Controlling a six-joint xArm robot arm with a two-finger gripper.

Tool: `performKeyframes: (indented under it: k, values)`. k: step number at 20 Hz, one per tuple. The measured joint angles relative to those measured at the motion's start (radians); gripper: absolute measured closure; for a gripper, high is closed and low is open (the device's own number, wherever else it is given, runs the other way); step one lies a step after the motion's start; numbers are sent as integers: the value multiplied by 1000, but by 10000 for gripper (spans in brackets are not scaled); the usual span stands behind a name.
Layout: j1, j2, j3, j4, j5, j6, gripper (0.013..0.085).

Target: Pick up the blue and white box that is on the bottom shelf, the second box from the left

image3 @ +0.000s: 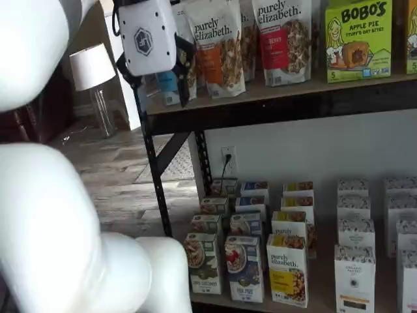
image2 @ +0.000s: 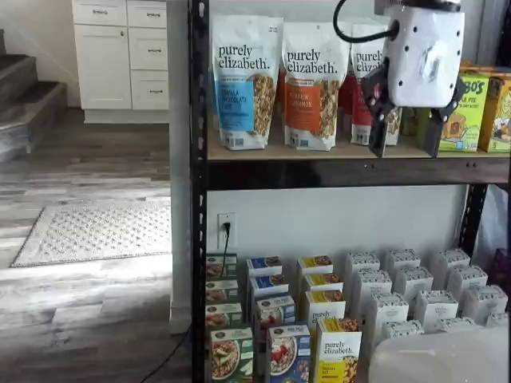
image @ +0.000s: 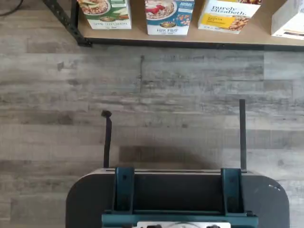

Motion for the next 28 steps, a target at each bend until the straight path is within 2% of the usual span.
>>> performKeyframes:
  k: [8,21,23,28]
  values:
    - [7,-17,99,14,-103,9,130]
    - [36,17,291,23,-289,32,130]
    - [41,17,329,21,-334,34,130]
    - [28,37,430,59,-462,12,130]
